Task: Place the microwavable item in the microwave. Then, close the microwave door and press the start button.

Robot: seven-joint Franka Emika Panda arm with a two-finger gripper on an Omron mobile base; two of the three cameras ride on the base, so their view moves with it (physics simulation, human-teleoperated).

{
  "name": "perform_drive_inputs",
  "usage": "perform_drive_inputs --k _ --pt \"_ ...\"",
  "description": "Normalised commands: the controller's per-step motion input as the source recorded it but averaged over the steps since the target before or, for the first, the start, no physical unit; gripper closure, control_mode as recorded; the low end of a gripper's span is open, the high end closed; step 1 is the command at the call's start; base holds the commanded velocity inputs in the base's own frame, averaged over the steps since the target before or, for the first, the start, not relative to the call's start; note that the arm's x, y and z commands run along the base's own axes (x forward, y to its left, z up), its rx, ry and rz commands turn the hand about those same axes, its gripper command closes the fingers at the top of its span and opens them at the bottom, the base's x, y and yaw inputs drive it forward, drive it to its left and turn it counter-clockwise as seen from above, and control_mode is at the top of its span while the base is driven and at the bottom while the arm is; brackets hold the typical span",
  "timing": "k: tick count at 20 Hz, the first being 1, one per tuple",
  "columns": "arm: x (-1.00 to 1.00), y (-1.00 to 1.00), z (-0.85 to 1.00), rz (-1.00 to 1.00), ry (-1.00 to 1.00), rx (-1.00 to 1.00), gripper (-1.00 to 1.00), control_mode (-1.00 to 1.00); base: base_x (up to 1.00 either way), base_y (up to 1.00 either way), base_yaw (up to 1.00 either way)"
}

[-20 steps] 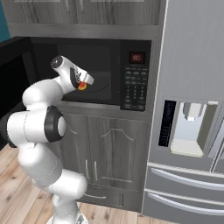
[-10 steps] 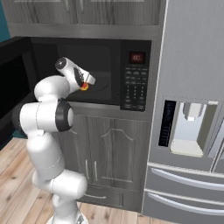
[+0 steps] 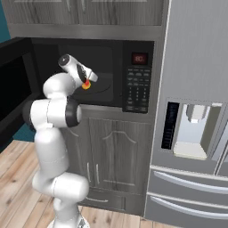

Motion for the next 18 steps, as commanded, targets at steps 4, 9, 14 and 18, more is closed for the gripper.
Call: perform_drive_inputs --k 4,9,14,18 --pt "0.27 0.01 -0.19 0.00 0.00 0.00 1.00 -1.00 0.00 0.00 0.00" --pt "0.24 0.01 -0.24 0.00 0.00 0.00 -1.00 -1.00 0.00 0.00 0.00" --pt "0.28 0.00 -0.15 0.00 0.00 0.00 -1.00 -1.00 0.00 0.00 0.00" --pt "0.28 0.00 -0.10 0.00 0.00 0.00 -1.00 -1.00 0.00 0.00 0.00"
